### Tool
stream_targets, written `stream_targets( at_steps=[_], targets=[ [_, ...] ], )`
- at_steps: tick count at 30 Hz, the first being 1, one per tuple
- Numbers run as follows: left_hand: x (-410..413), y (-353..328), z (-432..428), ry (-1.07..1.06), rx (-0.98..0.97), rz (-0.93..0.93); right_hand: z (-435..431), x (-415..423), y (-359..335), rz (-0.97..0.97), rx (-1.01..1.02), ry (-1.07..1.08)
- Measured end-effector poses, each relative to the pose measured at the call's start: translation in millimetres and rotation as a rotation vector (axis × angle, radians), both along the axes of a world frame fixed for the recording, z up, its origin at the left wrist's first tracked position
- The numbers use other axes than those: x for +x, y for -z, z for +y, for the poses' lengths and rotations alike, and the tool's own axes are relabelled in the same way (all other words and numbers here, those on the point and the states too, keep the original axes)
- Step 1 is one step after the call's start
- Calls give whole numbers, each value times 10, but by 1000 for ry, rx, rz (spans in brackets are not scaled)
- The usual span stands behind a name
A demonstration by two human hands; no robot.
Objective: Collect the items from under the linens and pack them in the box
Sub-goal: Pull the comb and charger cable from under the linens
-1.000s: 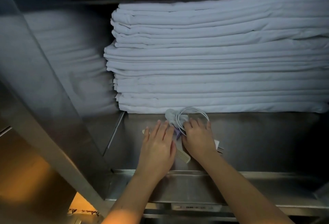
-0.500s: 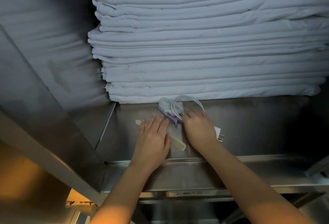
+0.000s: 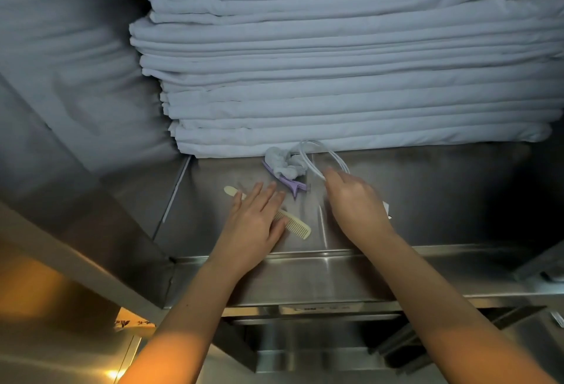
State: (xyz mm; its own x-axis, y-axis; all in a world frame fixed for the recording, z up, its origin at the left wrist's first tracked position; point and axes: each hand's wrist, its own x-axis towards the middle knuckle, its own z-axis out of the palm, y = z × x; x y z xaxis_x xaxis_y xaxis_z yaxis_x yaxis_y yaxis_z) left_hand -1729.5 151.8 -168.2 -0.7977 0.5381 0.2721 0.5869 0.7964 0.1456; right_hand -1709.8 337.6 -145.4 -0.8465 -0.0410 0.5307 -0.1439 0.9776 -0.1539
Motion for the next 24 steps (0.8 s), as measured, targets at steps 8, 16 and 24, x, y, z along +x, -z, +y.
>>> stream_targets(
  at_steps=[8, 16, 24],
  targets=[
    [-120, -4, -1, 69, -183, -109, 25, 8, 16, 38, 0, 8],
    [140, 35, 46, 94, -190, -246, 29, 21, 65, 76, 19, -39],
    [429, 60, 100, 214, -97, 152, 22, 91, 103, 86, 56, -108]
  ],
)
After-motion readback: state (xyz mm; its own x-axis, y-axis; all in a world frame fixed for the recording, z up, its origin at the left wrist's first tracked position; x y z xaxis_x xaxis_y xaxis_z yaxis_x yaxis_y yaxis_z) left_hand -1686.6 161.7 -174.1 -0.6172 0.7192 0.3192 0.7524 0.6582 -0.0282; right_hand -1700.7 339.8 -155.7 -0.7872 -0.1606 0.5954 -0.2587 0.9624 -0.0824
